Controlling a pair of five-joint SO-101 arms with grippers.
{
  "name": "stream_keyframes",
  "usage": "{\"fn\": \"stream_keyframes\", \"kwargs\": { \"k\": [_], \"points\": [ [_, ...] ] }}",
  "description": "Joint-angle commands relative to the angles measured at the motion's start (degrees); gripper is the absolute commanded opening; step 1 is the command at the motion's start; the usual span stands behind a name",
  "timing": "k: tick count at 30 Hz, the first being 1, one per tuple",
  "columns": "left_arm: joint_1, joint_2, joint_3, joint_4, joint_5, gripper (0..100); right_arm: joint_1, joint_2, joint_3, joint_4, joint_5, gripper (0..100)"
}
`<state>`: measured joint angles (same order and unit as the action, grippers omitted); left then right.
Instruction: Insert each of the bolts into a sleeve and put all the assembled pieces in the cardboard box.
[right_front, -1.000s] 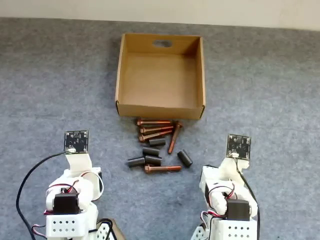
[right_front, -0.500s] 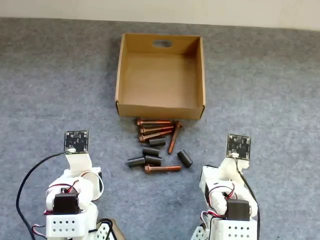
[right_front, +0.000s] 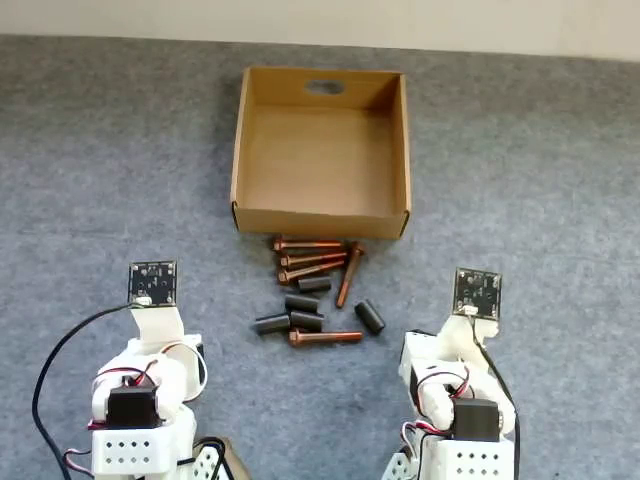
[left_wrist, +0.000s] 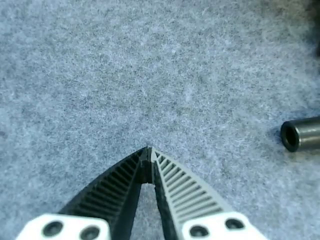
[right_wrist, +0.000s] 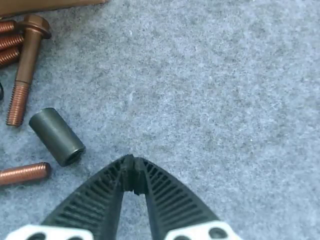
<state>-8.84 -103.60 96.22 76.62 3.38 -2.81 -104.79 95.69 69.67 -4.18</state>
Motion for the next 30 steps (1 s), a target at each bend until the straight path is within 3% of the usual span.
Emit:
{"fn": "stream_keyframes", "kwargs": {
  "k": [1,24,30],
  "points": [
    [-0.57,-0.22,0.92,0.18,-0.44,1,0.57,-0.22,8.04,0.40,0.53,0.5],
    [-0.57,-0.22,0.92,0.18,-0.44,1,0.40,-0.22,7.96,-0.66,0.18,0.5],
    [-0.57,-0.22,0.92,0.18,-0.44,1,-2.07,-0.22,7.87,-20.62,0.53,0.5]
  ]
}}
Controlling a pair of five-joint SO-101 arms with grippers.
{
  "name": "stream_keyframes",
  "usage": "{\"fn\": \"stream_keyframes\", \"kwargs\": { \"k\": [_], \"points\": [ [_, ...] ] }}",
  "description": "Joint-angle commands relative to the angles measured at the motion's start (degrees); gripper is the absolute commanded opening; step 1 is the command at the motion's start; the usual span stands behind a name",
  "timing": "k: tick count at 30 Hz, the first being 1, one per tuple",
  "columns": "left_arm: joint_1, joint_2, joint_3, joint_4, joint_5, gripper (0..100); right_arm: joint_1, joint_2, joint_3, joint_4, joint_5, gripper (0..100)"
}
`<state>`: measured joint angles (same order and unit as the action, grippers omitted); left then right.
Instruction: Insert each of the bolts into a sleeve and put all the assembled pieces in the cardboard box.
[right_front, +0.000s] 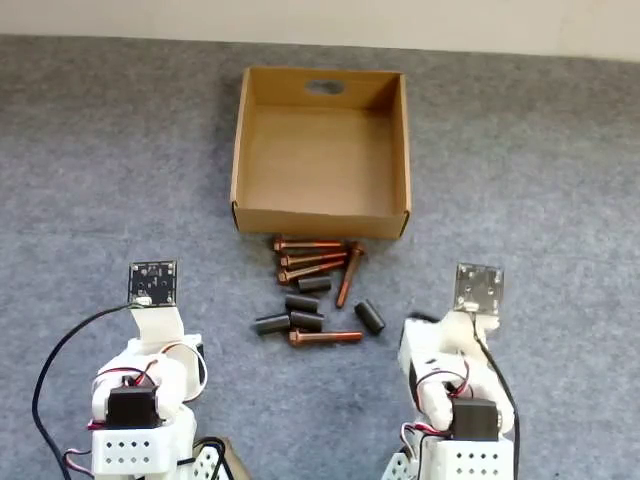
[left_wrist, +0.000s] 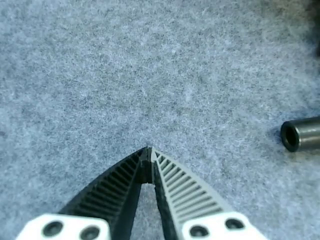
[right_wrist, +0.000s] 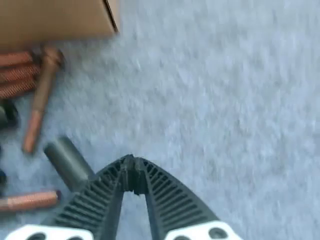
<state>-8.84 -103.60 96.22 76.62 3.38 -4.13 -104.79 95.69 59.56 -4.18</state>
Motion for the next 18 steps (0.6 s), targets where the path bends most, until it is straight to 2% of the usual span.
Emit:
{"fn": "stream_keyframes", "kwargs": {
  "k": [1,3,6,12,16,18],
  "points": [
    [-0.57,-0.22,0.92,0.18,-0.44,1,-0.75,-0.22,7.60,-14.46,0.53,0.5],
    [-0.57,-0.22,0.92,0.18,-0.44,1,-0.84,-0.22,6.37,-20.00,0.35,0.5],
    [-0.57,-0.22,0.92,0.18,-0.44,1,-0.84,-0.22,4.35,-23.08,0.26,0.5],
    [-0.57,-0.22,0.92,0.18,-0.44,1,1.63,-0.22,7.78,-19.12,1.32,0.5],
    [-0.57,-0.22,0.92,0.18,-0.44,1,3.38,-0.22,6.37,-18.95,18.55,0.5],
    [-0.57,-0.22,0.92,0.18,-0.44,1,2.95,-0.22,6.20,-19.21,23.91,0.5]
  ]
}}
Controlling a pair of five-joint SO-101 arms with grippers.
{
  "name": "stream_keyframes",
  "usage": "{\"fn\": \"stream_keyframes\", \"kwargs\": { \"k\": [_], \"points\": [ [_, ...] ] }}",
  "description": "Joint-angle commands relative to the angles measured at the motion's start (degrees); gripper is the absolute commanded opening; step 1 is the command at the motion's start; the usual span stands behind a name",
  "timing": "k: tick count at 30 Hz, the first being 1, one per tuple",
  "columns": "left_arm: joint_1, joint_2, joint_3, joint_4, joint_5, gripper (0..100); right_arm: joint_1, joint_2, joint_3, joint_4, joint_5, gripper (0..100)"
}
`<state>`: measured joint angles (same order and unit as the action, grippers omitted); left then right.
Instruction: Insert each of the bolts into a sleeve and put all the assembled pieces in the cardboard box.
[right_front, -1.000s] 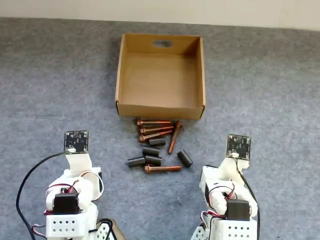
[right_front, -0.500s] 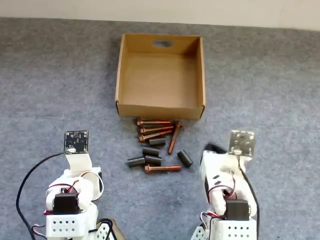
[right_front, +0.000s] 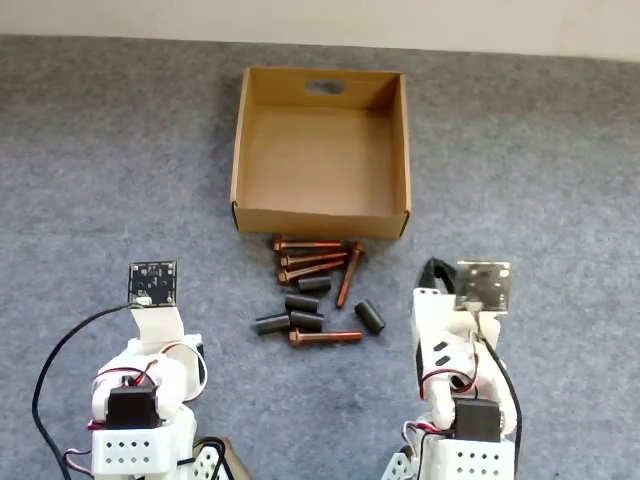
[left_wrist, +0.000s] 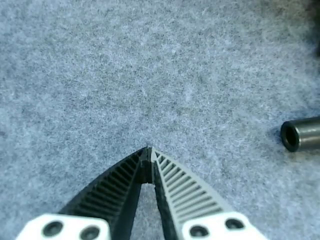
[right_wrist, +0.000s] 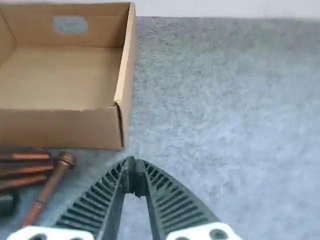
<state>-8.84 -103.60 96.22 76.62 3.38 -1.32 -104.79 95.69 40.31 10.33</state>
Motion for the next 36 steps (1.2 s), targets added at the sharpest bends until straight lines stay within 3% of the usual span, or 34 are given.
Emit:
{"fn": "stream_keyframes", "kwargs": {
  "k": [1,12,17,20,23,28,36],
  "points": [
    [-0.57,-0.22,0.92,0.18,-0.44,1,-0.57,-0.22,5.14,0.22,9.67,0.5],
    [-0.57,-0.22,0.92,0.18,-0.44,1,-1.27,0.84,-37.05,15.16,9.49,0.6],
    [-0.57,-0.22,0.92,0.18,-0.44,1,-1.27,13.58,-54.55,21.23,8.97,0.6],
    [-0.57,-0.22,0.92,0.18,-0.44,1,-1.27,25.45,-62.29,26.95,4.75,0.6],
    [-0.57,-0.22,0.92,0.18,-0.44,1,-2.42,37.85,-63.78,32.13,3.08,0.6],
    [-0.57,-0.22,0.92,0.18,-0.44,1,-10.59,57.98,-61.85,36.53,3.08,1.1],
    [-0.57,-0.22,0.92,0.18,-0.44,1,-18.77,81.54,-60.09,26.86,3.43,18.0]
  ]
}}
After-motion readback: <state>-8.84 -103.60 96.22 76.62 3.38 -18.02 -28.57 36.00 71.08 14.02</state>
